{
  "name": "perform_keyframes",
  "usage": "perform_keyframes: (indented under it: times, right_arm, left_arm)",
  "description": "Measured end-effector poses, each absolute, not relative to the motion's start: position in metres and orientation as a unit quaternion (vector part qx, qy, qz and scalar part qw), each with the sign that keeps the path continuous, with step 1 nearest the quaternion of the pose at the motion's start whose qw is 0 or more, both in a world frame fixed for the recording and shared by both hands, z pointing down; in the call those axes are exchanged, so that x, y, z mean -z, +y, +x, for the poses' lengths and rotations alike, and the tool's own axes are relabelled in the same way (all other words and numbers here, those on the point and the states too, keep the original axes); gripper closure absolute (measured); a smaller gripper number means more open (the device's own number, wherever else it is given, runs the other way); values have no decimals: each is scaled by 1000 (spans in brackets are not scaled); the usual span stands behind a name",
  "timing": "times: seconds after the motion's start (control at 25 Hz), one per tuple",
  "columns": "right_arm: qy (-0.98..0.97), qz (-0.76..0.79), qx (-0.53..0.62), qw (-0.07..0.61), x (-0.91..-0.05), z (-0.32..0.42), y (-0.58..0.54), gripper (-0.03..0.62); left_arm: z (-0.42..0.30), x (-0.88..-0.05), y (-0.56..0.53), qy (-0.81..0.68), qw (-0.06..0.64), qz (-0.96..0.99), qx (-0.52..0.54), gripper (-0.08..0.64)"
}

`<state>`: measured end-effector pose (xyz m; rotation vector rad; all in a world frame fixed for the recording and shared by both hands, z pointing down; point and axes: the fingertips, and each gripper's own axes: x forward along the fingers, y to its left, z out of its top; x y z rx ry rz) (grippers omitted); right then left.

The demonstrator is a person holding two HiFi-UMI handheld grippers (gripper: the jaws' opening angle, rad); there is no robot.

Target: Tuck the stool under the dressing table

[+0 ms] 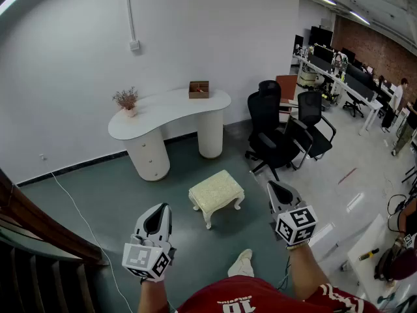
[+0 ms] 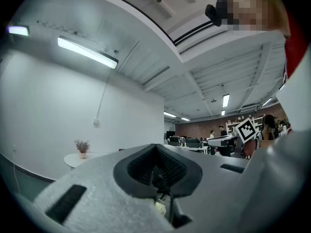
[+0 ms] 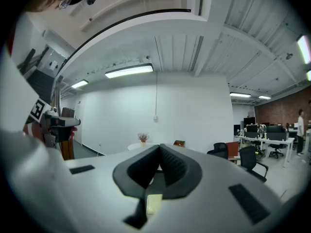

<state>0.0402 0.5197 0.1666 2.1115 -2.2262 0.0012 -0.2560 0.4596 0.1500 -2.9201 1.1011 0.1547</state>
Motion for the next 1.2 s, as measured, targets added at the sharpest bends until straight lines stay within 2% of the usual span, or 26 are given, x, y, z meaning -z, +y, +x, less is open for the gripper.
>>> perform_keyframes:
  times: [0.88,1.2]
  right_arm:
    - [-762,646,-13,31,-158,27,543,589]
    - [-770,638,1,6,-147,40,528,588]
  left_arm:
    - [-236,-160,468,331,-15,-941,-67,565]
    - [-223,-167,447,320,-69,-941,-81,565]
